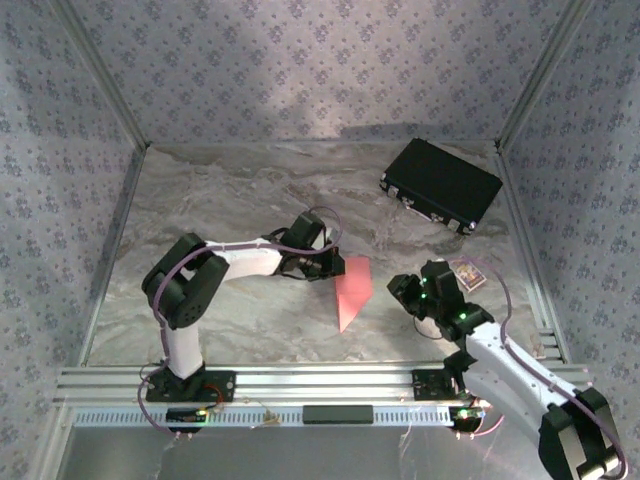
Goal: Fold a paper plane with a square sheet of paper (pick it up from the middle)
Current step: Fold the wing for the fifth time at the center of the table.
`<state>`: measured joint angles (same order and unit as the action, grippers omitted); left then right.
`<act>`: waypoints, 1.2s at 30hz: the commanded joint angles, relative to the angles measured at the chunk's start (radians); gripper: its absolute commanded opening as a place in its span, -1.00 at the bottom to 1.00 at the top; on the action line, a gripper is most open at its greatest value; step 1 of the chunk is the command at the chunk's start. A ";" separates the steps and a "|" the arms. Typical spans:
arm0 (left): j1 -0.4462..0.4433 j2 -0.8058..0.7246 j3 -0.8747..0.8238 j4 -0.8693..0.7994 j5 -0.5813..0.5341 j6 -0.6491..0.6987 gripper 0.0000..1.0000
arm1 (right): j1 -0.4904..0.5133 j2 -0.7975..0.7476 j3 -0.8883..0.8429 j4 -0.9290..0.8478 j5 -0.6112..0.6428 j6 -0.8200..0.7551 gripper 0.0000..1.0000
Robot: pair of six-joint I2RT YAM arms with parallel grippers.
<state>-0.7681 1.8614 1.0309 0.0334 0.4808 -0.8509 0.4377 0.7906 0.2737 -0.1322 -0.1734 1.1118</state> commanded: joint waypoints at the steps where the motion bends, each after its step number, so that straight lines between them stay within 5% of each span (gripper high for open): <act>1: -0.002 0.021 -0.021 0.007 -0.019 -0.022 -0.92 | -0.006 0.045 0.054 0.010 -0.082 -0.071 -0.35; 19: 0.031 0.067 -0.128 0.109 0.057 0.003 -0.97 | -0.005 0.438 0.124 0.225 -0.304 -0.108 -0.19; 36: 0.049 0.070 -0.132 0.127 0.090 0.006 -0.97 | -0.023 0.572 0.135 0.385 -0.393 -0.136 -0.21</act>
<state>-0.7254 1.9060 0.9154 0.1879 0.5800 -0.8577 0.4313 1.3430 0.3794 0.1936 -0.5159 1.0039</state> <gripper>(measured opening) 0.047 0.396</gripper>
